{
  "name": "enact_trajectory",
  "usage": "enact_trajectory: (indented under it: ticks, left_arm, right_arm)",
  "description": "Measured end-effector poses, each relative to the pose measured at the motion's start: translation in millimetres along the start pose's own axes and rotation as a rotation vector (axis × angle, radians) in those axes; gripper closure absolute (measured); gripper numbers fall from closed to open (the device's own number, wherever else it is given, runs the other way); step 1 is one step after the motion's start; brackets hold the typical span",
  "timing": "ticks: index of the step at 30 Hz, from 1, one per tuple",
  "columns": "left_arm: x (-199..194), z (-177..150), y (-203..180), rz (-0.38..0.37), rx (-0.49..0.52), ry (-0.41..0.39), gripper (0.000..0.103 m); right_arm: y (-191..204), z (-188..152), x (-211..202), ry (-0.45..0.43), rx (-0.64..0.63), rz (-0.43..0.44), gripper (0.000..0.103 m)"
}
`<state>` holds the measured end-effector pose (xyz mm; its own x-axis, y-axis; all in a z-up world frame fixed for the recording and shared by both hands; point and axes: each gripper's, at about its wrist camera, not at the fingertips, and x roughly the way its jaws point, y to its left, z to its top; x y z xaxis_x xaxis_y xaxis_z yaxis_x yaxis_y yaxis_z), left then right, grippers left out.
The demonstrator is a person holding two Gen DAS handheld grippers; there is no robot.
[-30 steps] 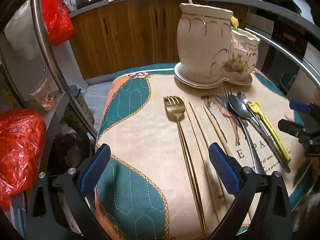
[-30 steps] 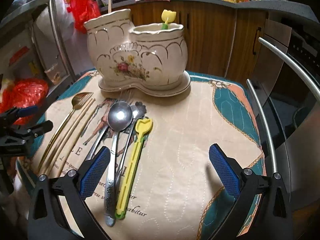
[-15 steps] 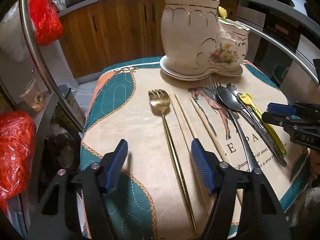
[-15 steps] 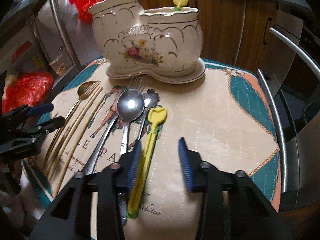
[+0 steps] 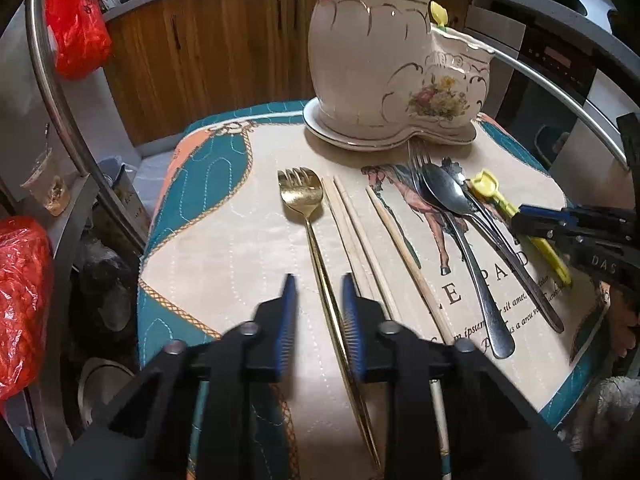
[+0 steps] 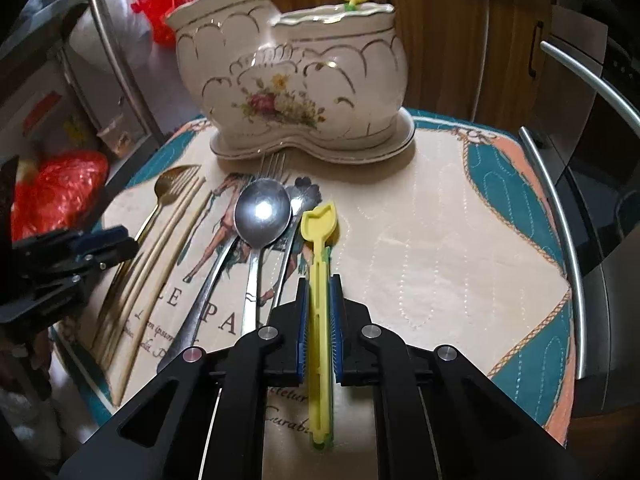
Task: Organize utensils
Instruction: 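Grasp the gold fork with left tool while right tool grasps second yellow utensil, then lift gold fork with left tool while right tool carries yellow utensil over holder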
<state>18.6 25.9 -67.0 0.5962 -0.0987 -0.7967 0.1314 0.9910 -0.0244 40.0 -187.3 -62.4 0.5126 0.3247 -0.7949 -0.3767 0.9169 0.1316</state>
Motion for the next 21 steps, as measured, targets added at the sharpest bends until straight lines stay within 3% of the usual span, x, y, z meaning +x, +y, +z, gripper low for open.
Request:
enact_trajectory:
  ticks: [11,21]
  left_arm:
    - [11.4,5.8,-8.8,0.047,0.020,0.004,0.093]
    - [2.6,2.2,6.6,0.015,-0.055,-0.048,0.097]
  right_arm:
    - [-7.0,-1.8,-3.8,-0.014,0.016,0.009,0.092]
    - [-9.8,1.3,-16.1,-0.069,0.023,0.021,0.092]
